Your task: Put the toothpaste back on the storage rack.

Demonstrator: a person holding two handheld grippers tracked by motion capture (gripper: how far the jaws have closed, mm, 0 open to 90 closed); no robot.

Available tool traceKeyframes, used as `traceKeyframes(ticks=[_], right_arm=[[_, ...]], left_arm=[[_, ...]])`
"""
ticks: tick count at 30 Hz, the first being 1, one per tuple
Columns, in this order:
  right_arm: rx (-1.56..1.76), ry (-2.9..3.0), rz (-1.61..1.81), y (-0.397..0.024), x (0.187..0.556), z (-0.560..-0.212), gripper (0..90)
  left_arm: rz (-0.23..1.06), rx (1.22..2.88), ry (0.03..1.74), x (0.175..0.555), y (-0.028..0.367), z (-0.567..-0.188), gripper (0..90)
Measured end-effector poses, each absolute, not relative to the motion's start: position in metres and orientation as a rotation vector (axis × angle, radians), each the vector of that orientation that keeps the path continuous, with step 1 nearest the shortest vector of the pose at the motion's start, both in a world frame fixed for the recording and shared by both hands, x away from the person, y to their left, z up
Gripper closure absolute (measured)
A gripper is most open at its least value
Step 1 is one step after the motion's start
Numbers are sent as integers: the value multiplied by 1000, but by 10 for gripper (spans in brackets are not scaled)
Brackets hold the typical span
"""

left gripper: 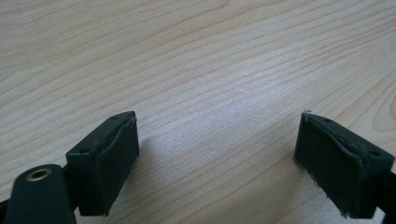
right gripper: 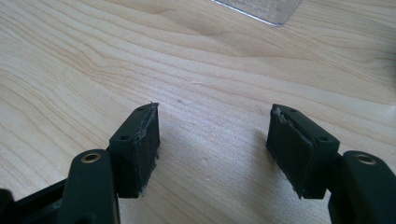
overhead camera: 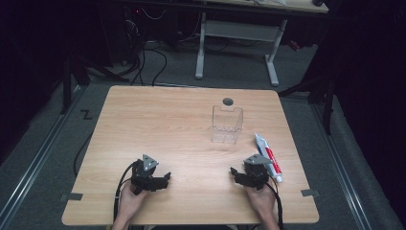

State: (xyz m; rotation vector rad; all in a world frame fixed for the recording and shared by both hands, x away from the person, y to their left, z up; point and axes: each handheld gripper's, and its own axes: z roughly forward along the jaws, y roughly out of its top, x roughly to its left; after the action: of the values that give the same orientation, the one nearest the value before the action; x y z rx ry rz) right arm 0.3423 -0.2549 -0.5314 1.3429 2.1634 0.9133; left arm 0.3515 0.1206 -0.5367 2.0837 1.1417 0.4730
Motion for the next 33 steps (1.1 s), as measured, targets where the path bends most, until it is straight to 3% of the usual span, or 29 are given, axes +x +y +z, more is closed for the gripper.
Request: traceKeyframes(ticks=[22,33], right_arm=[[1347,2160,908,-254,342,-532,325],[1374,2146,919,-259,328,-531,370]], left_arm=[[470,2087,1130,349,120,-537,141],[469,2089,1132,348,120,-537,141]])
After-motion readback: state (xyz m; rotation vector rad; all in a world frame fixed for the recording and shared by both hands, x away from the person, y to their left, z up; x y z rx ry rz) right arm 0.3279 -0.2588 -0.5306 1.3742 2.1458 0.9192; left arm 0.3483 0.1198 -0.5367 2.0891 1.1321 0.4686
